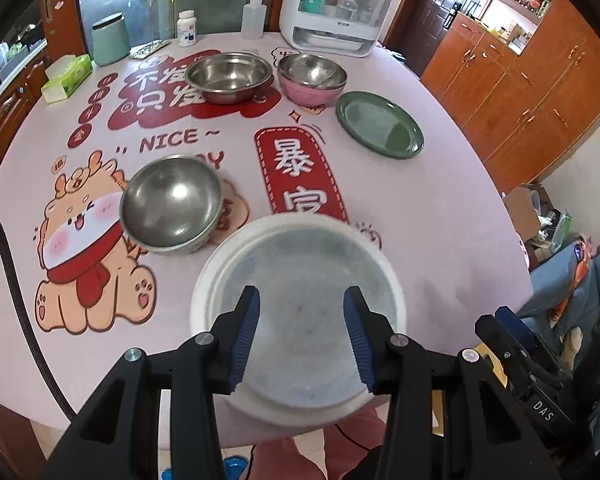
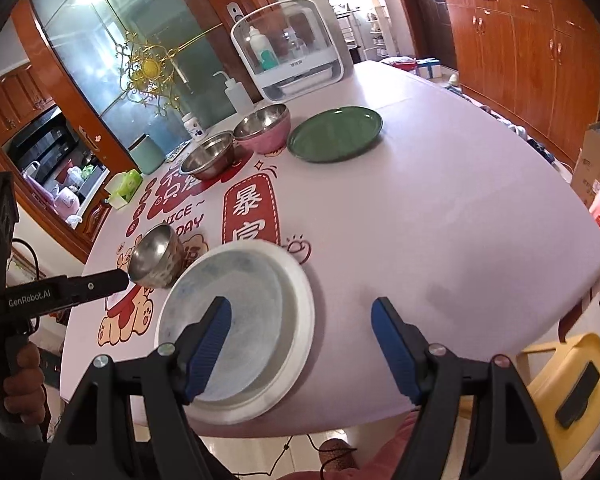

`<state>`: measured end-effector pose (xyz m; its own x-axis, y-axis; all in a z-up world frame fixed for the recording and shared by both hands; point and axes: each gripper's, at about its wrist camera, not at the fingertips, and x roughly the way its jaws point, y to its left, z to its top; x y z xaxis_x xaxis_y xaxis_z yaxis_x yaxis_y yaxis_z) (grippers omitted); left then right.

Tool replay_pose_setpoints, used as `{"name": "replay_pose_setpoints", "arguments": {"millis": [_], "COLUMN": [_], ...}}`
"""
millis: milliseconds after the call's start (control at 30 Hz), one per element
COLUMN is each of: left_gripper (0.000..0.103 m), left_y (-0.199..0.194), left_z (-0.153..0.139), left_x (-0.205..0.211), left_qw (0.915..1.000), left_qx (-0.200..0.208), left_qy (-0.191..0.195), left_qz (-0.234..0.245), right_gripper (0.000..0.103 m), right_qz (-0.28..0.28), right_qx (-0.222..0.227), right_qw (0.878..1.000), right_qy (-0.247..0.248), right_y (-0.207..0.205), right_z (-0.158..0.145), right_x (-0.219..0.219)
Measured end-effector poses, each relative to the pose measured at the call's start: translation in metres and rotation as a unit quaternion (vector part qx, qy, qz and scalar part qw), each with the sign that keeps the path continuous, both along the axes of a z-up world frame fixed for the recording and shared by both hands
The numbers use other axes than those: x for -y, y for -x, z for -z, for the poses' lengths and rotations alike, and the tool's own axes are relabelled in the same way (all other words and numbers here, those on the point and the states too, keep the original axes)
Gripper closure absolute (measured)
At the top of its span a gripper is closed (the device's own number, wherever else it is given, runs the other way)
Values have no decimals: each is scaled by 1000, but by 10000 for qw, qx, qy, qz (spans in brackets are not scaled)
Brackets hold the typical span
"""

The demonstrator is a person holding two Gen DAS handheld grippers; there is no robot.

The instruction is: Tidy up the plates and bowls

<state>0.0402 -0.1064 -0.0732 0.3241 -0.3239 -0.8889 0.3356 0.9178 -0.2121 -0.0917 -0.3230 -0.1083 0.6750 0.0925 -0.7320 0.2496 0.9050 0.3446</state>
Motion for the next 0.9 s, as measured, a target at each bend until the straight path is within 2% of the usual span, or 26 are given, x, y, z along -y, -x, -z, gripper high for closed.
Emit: {"name": "replay_pose_setpoints", "arguments": {"millis": [500, 900], "left_gripper": [61, 61], "left_y": [-33, -61], "left_z": [-21, -14], "left_x": [105, 151], "left_qw": [9984, 9949], "left_qx": [166, 309], "left_qy": [279, -120], "left_qz": [-469, -956], "right_gripper": [30, 30], "right_qz": [-901, -1569], "right_qx": [86, 11], "right_qw": [9959, 9875], "right_qy": [24, 155], "right_y": [-78, -141], "right_z": [-25, -25], "right_x": [111, 170]}}
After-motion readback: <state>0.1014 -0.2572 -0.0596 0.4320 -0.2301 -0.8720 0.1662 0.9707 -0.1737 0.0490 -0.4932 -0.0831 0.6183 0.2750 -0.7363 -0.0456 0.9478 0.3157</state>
